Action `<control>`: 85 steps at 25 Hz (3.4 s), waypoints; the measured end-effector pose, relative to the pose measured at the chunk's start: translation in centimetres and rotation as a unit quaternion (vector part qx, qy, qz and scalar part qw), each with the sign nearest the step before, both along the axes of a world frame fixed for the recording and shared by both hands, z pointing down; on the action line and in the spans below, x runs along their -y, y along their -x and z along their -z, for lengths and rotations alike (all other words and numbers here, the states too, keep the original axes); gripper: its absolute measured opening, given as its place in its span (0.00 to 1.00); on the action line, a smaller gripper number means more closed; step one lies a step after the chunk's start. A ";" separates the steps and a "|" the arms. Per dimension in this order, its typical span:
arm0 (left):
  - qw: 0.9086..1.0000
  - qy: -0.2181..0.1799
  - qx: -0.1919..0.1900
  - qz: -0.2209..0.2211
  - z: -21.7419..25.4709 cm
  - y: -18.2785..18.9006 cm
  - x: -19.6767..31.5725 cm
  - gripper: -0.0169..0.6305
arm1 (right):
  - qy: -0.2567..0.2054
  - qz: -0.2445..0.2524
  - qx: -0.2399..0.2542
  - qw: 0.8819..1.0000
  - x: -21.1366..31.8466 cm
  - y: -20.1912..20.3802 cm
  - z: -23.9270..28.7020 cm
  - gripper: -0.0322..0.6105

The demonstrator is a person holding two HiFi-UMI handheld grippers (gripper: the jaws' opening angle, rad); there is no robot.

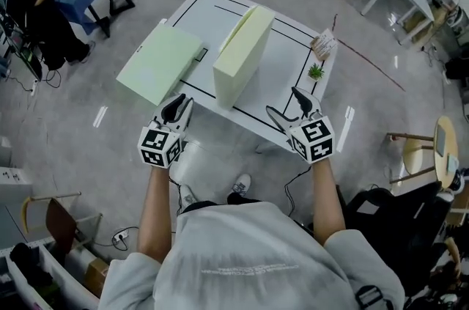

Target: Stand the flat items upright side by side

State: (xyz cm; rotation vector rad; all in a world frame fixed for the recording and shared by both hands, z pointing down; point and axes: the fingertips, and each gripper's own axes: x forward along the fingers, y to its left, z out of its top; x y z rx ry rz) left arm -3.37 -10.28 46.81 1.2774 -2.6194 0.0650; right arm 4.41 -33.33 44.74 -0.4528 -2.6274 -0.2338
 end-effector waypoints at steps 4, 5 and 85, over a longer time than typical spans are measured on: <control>0.999 0.006 0.039 -0.015 2.9 0.6 -1.9 0.21 | -0.021 0.001 0.026 0.999 -3.5 -0.8 3.1 0.66; 0.999 0.006 0.047 -0.019 3.6 0.6 -2.6 0.22 | -0.022 0.000 0.035 0.999 -4.5 -0.8 3.9 0.66; 0.859 0.133 -0.321 -0.376 -18.6 36.4 -14.1 0.53 | 0.447 -0.259 -0.187 0.835 -33.0 21.3 -22.1 0.67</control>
